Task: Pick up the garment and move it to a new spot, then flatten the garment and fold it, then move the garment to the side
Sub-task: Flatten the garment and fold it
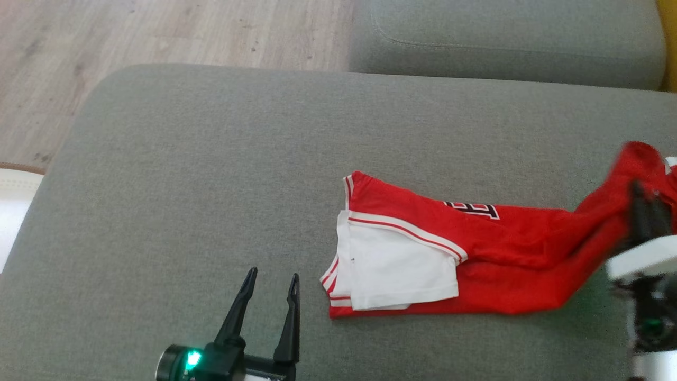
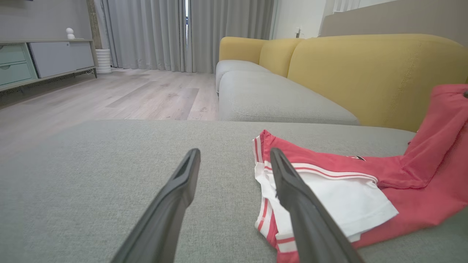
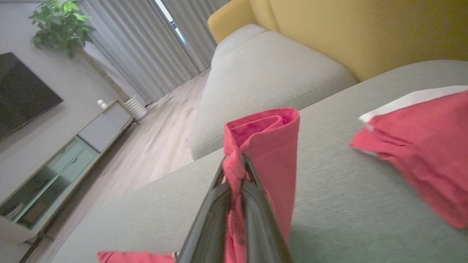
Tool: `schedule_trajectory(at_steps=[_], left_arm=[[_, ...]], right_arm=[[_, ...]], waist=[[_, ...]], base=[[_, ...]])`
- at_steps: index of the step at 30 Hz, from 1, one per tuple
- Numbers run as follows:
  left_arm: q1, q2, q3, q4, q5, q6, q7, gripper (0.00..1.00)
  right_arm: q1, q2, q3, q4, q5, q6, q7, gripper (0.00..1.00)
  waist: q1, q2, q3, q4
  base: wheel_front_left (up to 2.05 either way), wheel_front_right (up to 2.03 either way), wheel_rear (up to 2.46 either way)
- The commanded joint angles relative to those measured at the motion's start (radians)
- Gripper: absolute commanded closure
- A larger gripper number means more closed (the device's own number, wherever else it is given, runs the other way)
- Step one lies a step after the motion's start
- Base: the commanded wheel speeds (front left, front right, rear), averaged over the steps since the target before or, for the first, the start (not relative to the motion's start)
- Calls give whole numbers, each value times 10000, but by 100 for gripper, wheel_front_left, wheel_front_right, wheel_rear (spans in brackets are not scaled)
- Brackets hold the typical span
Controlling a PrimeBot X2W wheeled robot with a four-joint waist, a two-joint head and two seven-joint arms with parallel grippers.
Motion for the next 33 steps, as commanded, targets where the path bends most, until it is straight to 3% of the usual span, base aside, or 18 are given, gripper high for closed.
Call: schedule_trajectory(at_steps=[1, 9, 16, 29, 30, 31, 33], left_arm=[[-147, -103, 353, -190, 137, -84, -97, 0], [-181, -271, 414, 5, 259, -301, -97, 0], [-241, -441, 468, 124, 359, -468, -97, 0], [-235, -681, 692, 333, 557, -739, -97, 0], [-211, -688, 728, 333, 570, -746, -97, 0], [-184, -693, 766, 342, 580, -749, -97, 0], [-141, -707, 832, 373, 604, -753, -97, 0]], right_arm=[[-133, -105, 1026, -566, 270, -9, -109, 100], [-267, -104, 4120, -367, 881, -9, -433, 100], [-694, -104, 6014, 217, 955, -9, -607, 100], [-1129, -103, 8085, 1649, 1167, -9, -908, 100], [-1099, -103, 8157, 1686, 1209, -9, -946, 42], [-1047, -103, 8238, 1694, 1382, -9, -966, 0], [-994, -103, 8314, 1654, 1567, -9, -1072, 0]], waist=[[0, -1, -68, 125], [0, -1, -45, 630], [0, -1, 99, 987], [0, -1, 228, 1440], [0, -1, 209, 1415], [0, -1, 189, 1382], [0, -1, 133, 1305]], base=[[0, 0, 0], [0, 0, 0], [0, 0, 0], [0, 0, 0], [0, 0, 0], [0, 0, 0], [0, 0, 0]])
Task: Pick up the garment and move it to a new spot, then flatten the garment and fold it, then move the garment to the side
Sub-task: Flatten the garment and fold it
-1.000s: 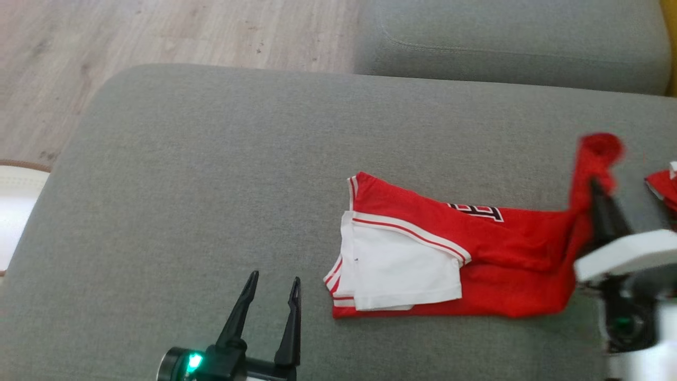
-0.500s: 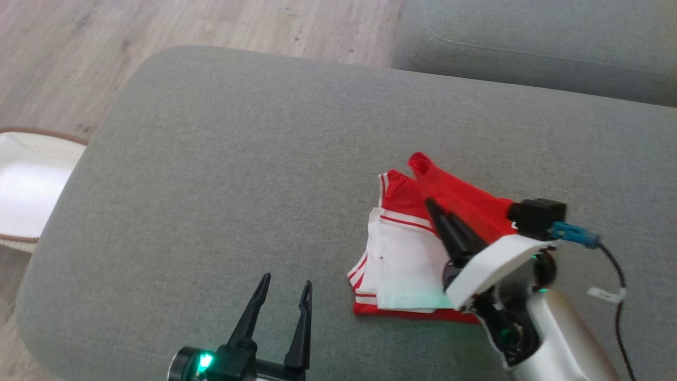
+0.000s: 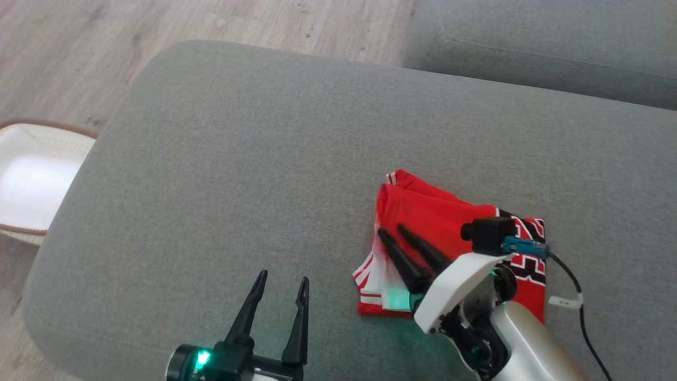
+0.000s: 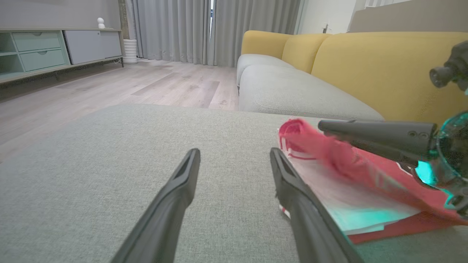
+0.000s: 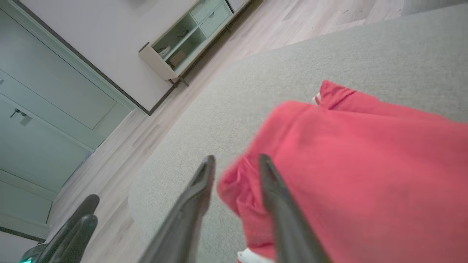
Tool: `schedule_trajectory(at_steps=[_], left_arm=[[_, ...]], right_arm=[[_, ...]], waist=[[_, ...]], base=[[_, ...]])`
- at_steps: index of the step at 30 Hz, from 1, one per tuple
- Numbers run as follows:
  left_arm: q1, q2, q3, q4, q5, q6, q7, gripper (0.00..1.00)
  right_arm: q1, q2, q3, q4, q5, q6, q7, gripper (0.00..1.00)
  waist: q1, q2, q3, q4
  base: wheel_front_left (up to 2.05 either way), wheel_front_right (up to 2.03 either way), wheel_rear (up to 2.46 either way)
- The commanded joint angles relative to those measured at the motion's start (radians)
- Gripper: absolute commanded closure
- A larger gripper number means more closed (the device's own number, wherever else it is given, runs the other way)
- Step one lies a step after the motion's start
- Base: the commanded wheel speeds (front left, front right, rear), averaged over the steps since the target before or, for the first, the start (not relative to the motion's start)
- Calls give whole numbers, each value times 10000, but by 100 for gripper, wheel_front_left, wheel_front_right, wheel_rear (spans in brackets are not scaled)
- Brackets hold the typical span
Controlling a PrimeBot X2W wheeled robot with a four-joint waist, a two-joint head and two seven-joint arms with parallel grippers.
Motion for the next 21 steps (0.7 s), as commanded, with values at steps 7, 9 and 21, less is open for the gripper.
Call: schedule_trajectory(at_steps=[7, 9, 21], left_arm=[[-10, -14, 658, -200, 204, 9, -97, 0], [86, 20, 769, -234, 227, 69, -97, 0], [764, 22, 1526, -698, 246, 451, -97, 0]], right_arm=[[93, -1, -588, -933, -539, -9, -1184, 0], [348, -1, -1057, -1037, -854, -9, -1651, 0], [2143, -828, -2762, -736, -3049, -9, -4229, 0]], waist=[[0, 0, -521, -562], [0, 0, -728, -754], [0, 0, -1520, -1786]], base=[[0, 0, 0], [0, 0, 0], [0, 0, 0]])
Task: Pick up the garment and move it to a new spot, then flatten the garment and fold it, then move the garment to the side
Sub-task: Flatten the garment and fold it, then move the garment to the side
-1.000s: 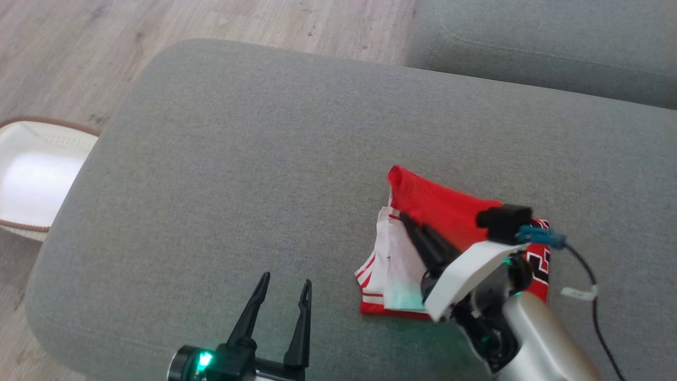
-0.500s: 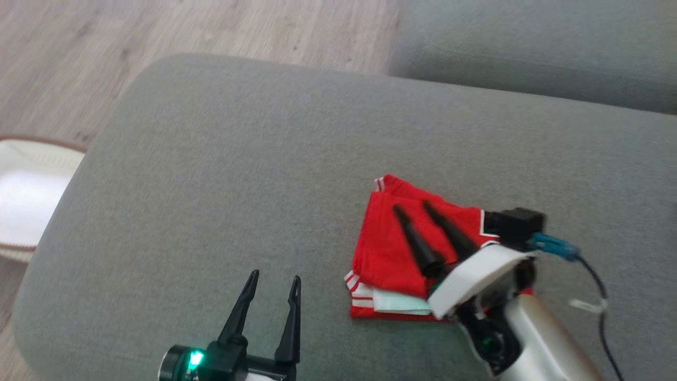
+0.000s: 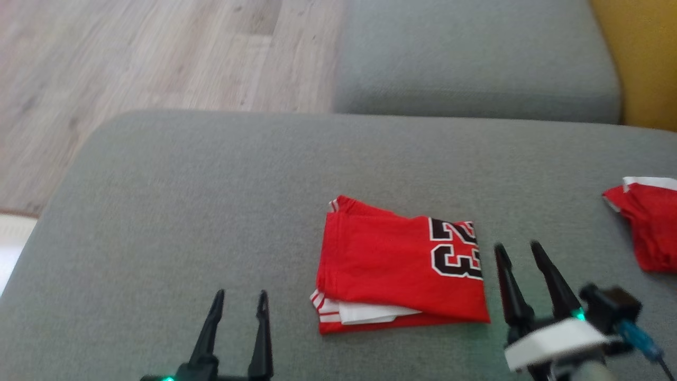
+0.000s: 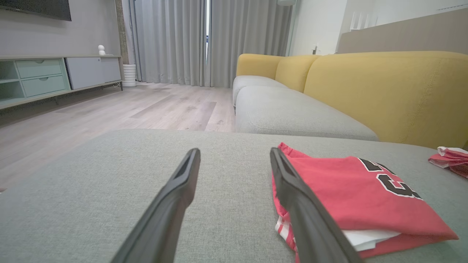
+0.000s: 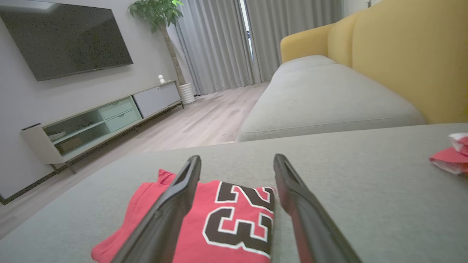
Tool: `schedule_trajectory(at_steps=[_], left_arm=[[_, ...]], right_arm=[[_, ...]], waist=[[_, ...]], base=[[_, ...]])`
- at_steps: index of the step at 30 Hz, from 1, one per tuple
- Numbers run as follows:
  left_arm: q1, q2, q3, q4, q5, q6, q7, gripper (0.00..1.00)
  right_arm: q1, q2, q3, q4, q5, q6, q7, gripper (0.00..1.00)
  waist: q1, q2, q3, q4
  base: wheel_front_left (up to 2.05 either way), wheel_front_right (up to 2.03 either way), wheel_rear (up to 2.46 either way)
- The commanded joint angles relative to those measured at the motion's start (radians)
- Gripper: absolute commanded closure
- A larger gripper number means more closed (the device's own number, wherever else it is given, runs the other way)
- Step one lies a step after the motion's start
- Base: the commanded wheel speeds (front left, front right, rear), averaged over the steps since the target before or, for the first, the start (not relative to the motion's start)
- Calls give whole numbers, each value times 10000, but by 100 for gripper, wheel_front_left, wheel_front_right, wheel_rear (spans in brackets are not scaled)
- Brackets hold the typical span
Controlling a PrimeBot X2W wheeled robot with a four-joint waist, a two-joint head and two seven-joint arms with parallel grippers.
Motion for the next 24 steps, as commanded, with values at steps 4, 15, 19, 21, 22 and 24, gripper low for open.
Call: schedule_trajectory(at_steps=[4, 15, 19, 21, 22, 24], left_arm=[[94, -21, 613, -389, 163, 97, -97, 0], [777, -75, 1006, -360, 666, -62, -97, 0], [843, -152, 1091, -325, 756, -180, -97, 0], [851, -187, 1136, -305, 798, -229, -97, 0], [850, -204, 1155, -297, 820, -252, -97, 0], [849, -259, 1197, -273, 882, -318, -97, 0]], right_arm=[[468, -368, -15, -156, -328, -9, -434, 0], [2041, 153, -737, -857, -986, -9, -465, 0], [2121, 231, -700, -901, -1033, -9, -466, 0], [2101, 258, -660, -895, -1042, -9, -466, 0], [2084, 268, -643, -890, -1047, -9, -466, 0], [2035, 285, -597, -880, -1055, -9, -466, 0]], waist=[[1, 0, -381, -308], [1, 0, -694, -472], [1, 0, -696, -511], [1, 0, -680, -528], [1, 0, -670, -532], [1, 0, -636, -537]], base=[[0, 0, 0], [0, 0, 0], [0, 0, 0], [0, 0, 0], [0, 0, 0], [0, 0, 0]])
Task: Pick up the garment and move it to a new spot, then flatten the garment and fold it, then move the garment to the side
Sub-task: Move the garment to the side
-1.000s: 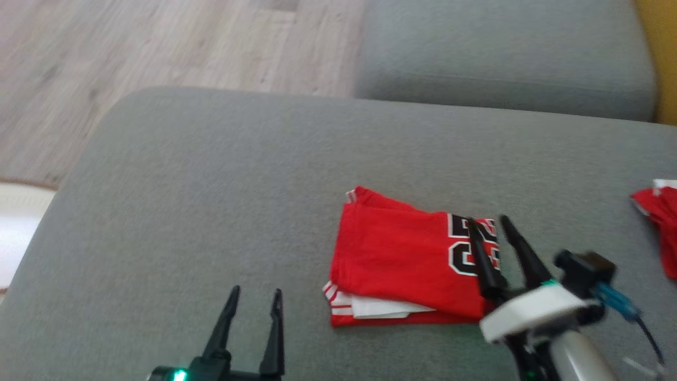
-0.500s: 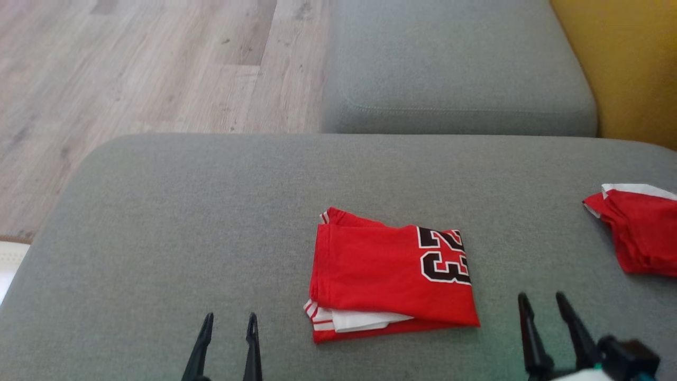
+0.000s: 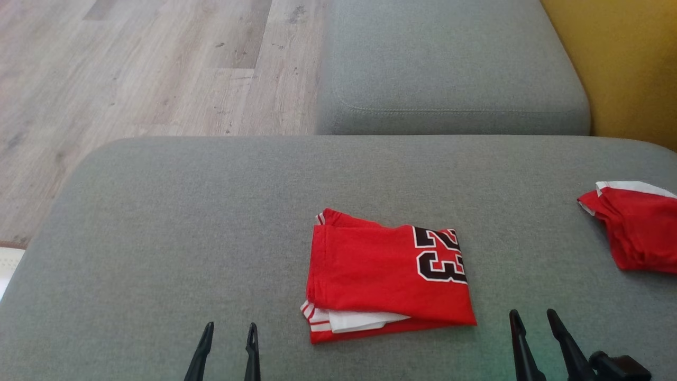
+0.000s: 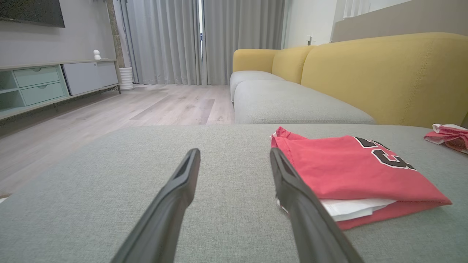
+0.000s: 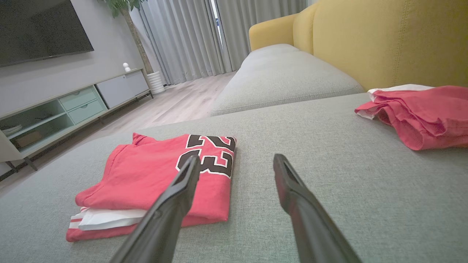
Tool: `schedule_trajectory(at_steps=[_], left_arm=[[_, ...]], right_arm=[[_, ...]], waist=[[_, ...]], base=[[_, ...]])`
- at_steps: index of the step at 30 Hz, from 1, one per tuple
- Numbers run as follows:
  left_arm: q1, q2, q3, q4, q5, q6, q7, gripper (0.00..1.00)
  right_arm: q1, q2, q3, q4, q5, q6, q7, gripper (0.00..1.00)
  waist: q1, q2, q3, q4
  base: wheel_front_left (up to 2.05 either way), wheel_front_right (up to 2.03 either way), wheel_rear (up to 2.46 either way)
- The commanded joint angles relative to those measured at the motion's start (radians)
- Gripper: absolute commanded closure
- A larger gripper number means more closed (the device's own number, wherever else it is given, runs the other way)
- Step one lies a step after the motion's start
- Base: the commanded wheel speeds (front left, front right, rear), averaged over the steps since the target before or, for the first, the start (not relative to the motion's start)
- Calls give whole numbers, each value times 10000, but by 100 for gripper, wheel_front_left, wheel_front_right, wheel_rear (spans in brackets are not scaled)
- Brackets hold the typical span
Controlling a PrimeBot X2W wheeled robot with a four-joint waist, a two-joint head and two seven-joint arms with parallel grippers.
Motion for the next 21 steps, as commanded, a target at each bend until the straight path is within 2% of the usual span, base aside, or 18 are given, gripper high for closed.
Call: schedule_trajectory(at_steps=[1, 11, 15, 20, 21], left_arm=[[-336, -170, 394, -237, 93, -43, -97, 0], [-474, -356, 413, -114, 266, -230, -97, 0], [-622, -430, 334, -53, 318, -332, -97, 0], [-803, -514, 160, 58, 366, -425, -97, 0], [-803, -514, 160, 58, 366, -425, -97, 0]], right_arm=[[-461, -86, 249, -341, -88, -9, -108, 0], [-905, -336, 639, 31, 101, -9, -108, 0], [-1633, -677, 1256, 776, 930, -9, 31, 0], [-2755, -1266, 2064, 1491, 2401, -9, 1108, 0], [-2755, -1266, 2064, 1491, 2401, -9, 1108, 0]], waist=[[0, 0, 23, 8], [0, 0, 503, 207], [0, 0, 870, 392], [0, 0, 1270, 620], [0, 0, 1270, 620]], base=[[0, 0, 0], [0, 0, 0], [0, 0, 0], [0, 0, 0], [0, 0, 0]])
